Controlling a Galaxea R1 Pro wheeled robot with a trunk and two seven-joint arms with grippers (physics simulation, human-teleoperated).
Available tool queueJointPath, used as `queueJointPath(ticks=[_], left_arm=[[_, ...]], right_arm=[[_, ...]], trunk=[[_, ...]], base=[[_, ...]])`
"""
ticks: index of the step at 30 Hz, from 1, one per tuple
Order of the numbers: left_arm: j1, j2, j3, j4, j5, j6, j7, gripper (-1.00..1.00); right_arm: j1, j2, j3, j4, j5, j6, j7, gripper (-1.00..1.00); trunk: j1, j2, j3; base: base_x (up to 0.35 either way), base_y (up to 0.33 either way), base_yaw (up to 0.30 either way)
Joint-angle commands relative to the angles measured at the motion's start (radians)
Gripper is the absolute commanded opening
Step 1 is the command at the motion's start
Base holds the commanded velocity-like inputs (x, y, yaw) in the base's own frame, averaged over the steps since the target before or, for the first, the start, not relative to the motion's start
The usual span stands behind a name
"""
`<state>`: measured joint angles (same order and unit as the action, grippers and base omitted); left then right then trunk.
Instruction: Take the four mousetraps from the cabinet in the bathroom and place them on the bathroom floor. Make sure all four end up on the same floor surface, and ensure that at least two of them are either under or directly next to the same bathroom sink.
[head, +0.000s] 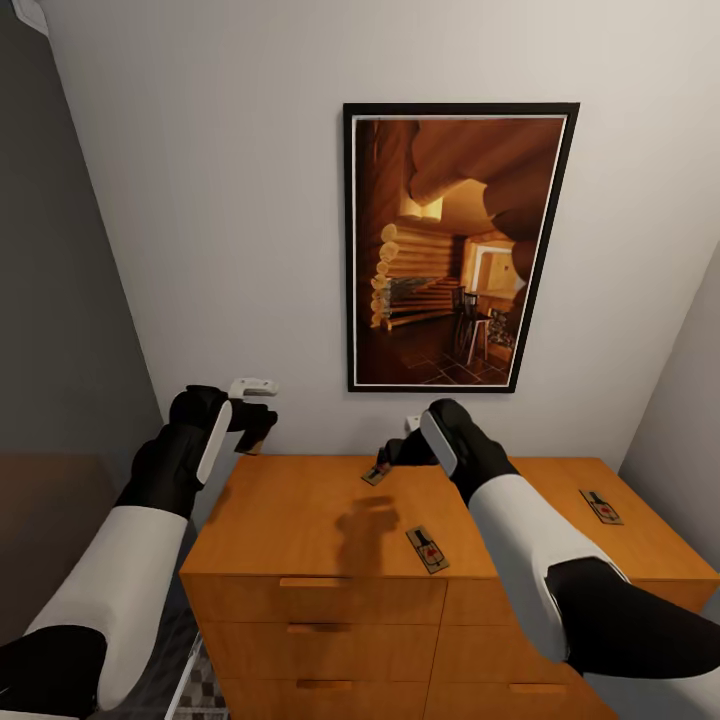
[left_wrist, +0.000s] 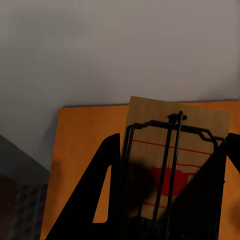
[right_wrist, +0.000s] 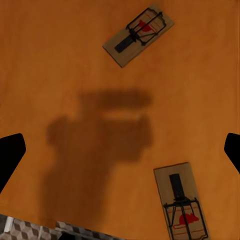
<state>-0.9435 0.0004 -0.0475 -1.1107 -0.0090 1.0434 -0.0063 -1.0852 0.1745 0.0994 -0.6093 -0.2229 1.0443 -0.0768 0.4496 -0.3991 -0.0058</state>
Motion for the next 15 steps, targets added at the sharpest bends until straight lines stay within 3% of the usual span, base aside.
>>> queueJointPath(ticks=[1, 9, 15], left_arm=[[0.0, 0.0, 0.0, -0.001, -0.002, 0.004, -0.001, -1.0], [0.0, 0.002, -0.001, -0.002, -0.003, 0.004, -0.001, -1.0], [0.003, 0.002, 0.0, -0.003, -0.003, 0.004, -0.001, -1.0]], right_arm=[[-0.002, 0.0, -0.001, 0.0, -0.009, 0.003, -0.008, 1.0], [-0.007, 0.0, -0.008, 0.0, -0.012, 0.003, -0.03, 1.0], [-0.008, 0.0, -0.01, 0.001, -0.07, 0.003, -0.059, 1.0]], trunk=[[0.0, -0.001, -0.001], [0.0, -0.001, -0.001], [0.0, -0.001, -0.001]], base=[[0.0, 0.0, 0.0], [0.066, 0.037, 0.0], [0.039, 0.038, 0.0]])
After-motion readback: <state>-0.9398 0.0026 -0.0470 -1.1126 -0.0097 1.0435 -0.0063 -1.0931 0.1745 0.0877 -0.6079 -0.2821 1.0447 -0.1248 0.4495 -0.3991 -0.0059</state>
